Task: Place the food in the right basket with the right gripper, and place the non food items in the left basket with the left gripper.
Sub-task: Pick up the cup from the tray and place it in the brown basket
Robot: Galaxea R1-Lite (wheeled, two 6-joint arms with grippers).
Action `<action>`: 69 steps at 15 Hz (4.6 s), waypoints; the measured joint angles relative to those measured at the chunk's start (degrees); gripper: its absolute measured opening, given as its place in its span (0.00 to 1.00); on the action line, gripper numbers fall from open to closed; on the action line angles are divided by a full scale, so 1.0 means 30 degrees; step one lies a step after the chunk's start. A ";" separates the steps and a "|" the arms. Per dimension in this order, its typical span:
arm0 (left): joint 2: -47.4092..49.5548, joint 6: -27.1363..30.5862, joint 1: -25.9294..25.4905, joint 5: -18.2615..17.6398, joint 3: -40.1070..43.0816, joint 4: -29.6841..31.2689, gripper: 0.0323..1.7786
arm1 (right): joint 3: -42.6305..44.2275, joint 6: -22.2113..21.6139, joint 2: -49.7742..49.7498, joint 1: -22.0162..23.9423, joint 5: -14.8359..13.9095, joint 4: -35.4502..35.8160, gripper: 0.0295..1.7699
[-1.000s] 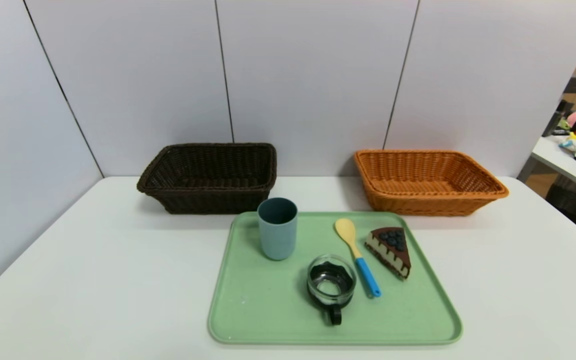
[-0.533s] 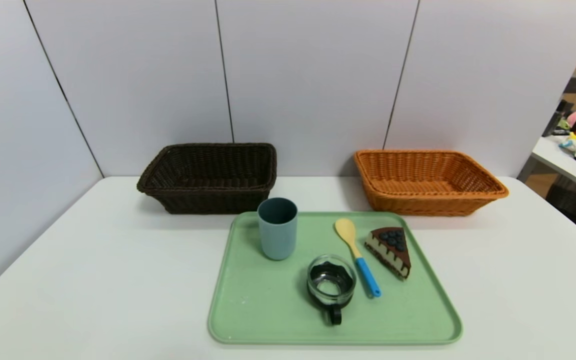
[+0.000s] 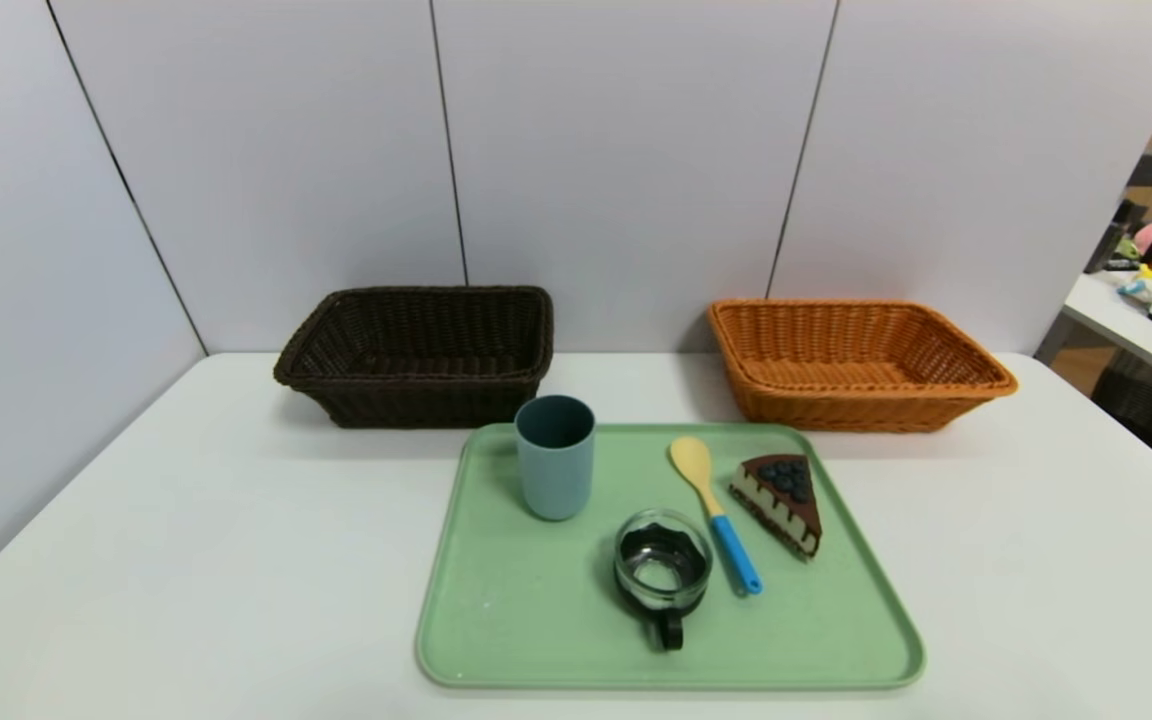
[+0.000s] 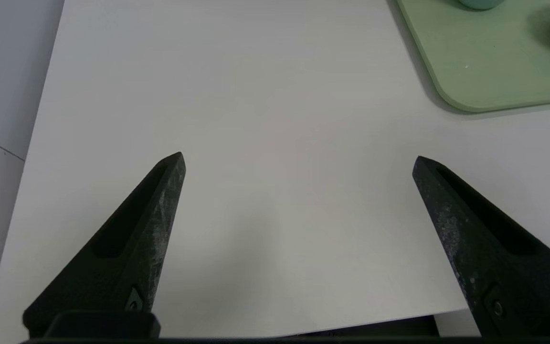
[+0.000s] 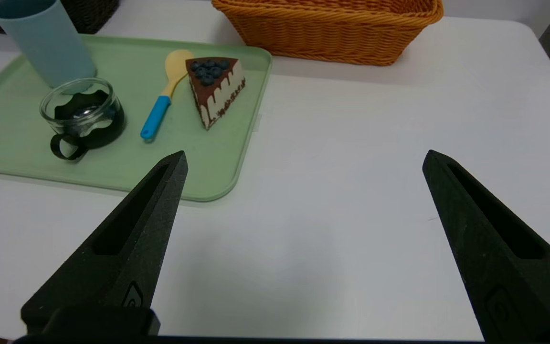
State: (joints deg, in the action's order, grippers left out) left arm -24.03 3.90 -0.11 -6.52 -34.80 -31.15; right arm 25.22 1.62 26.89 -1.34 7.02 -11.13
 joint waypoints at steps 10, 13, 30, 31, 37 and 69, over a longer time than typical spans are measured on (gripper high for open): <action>-1.1093 -0.0033 0.2779 -0.2105 -0.7286 -0.1938 0.95 | 0.3665 -0.0057 1.0329 -0.0634 0.0240 -0.0890 0.96; -1.2605 -0.1418 0.5567 -0.2081 -0.7351 -0.1239 0.95 | 0.3942 -0.0065 1.1991 -0.1967 0.0597 -0.0931 0.96; -1.7498 -0.4710 1.2548 -0.1950 -0.5274 0.8647 0.95 | 0.7034 -0.2365 1.5559 -0.4880 0.0650 -0.1187 0.96; -1.7644 -0.4689 1.2759 -0.1975 -0.4612 1.0045 0.95 | 0.7038 -0.2365 1.5592 -0.4962 0.0654 -0.1187 0.96; -1.9168 -0.4222 1.3292 -0.2162 -0.1382 1.7794 0.95 | 0.7119 -0.2341 1.5669 -0.5148 0.0679 -0.1284 0.96; -2.9570 -0.0309 1.1053 -0.2251 0.0228 3.2671 0.95 | 0.7054 -0.2101 1.5080 -0.5250 0.1491 -0.1747 0.96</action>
State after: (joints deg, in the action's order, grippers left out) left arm -112.74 2.97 33.05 -13.28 -34.12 66.87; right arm 46.39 -4.68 72.13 -17.09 11.50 -16.37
